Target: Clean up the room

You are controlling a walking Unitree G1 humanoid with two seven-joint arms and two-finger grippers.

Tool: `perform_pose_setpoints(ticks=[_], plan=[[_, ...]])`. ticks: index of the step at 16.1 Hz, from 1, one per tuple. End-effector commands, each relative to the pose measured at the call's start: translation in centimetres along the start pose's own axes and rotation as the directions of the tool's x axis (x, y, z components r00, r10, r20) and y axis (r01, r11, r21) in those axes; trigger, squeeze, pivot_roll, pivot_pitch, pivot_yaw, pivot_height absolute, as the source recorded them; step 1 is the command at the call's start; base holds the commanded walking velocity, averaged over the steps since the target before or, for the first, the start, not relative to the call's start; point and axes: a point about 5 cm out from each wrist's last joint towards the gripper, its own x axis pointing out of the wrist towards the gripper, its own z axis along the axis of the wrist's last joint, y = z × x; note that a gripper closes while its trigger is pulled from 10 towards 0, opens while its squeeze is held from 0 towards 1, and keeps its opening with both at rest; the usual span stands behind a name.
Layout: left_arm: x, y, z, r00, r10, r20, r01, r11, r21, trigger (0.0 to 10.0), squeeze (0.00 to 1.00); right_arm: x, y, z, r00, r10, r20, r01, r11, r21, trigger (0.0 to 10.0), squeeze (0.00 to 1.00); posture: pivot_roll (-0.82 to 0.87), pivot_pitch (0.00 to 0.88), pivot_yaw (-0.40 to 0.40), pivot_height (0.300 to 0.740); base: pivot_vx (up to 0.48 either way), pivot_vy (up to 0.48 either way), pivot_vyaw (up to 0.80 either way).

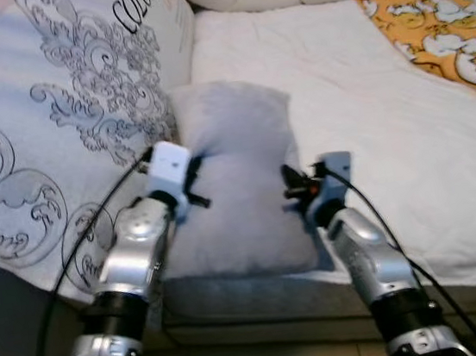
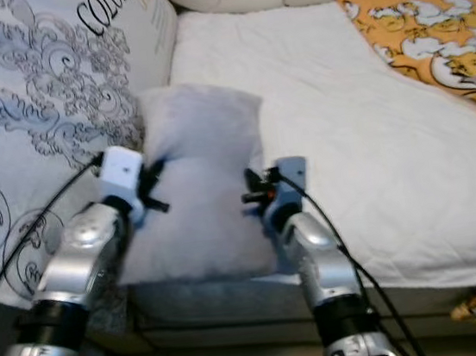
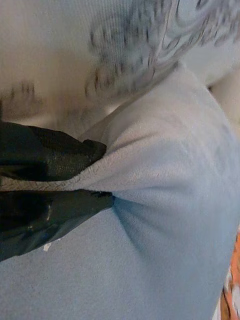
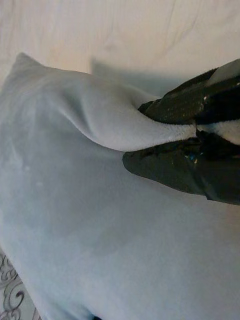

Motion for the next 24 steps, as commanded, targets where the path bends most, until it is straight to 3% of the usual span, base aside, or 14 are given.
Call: perform_pose_setpoints(ticks=[1, 9, 11, 14, 24], plan=[[0.16, 0.13, 1.37, 0.999, 0.016, 0.049, -0.017, 1.0, 0.014, 10.0, 0.0, -0.25, -0.83, 0.28, 1.0, -0.02, 0.003, 0.02, 1.0, 0.0, 10.0, 0.0, 0.09, 0.0, -0.004, 0.74, 0.27, 0.0, 0.0], [-0.08, 0.5, 1.09, 0.999, 0.028, 0.032, -0.029, 0.999, 0.017, 10.0, 0.0, -0.19, -0.63, 0.01, 1.0, 0.004, -0.019, -0.004, 1.0, 0.001, 10.0, 0.0, 0.09, 0.0, -0.007, 0.74, 0.281, 0.0, 0.0], [-0.04, 0.51, 1.12, 0.999, 0.026, 0.03, -0.026, 1.0, 0.016, 10.0, 0.0, -0.14, -0.35, 0.01, 0.999, 0.026, -0.029, -0.028, 0.999, -0.045, 10.0, 0.0, 0.09, 0.0, -0.003, 0.74, 0.311, 0.0, 0.4], [-0.01, 0.48, 1.16, 0.999, 0.023, 0.031, -0.023, 1.0, 0.015, 10.0, 0.0, -0.11, -0.48, 0.05, 1.0, 0.014, -0.017, -0.014, 1.0, 0.003, 10.0, 0.0, 0.09, 0.0, -0.003, 0.74, 0.319, 0.0, 0.53], [0.16, 0.43, 1.25, 0.999, 0.016, 0.029, -0.017, 1.0, 0.022, 10.0, 0.0, -0.04, -0.48, 0.2, 1.0, 0.027, -0.011, -0.027, 1.0, -0.002, 10.0, 0.0, 0.08, 0.0, 0.01, 0.74, 0.329, 0.0, -0.12]])
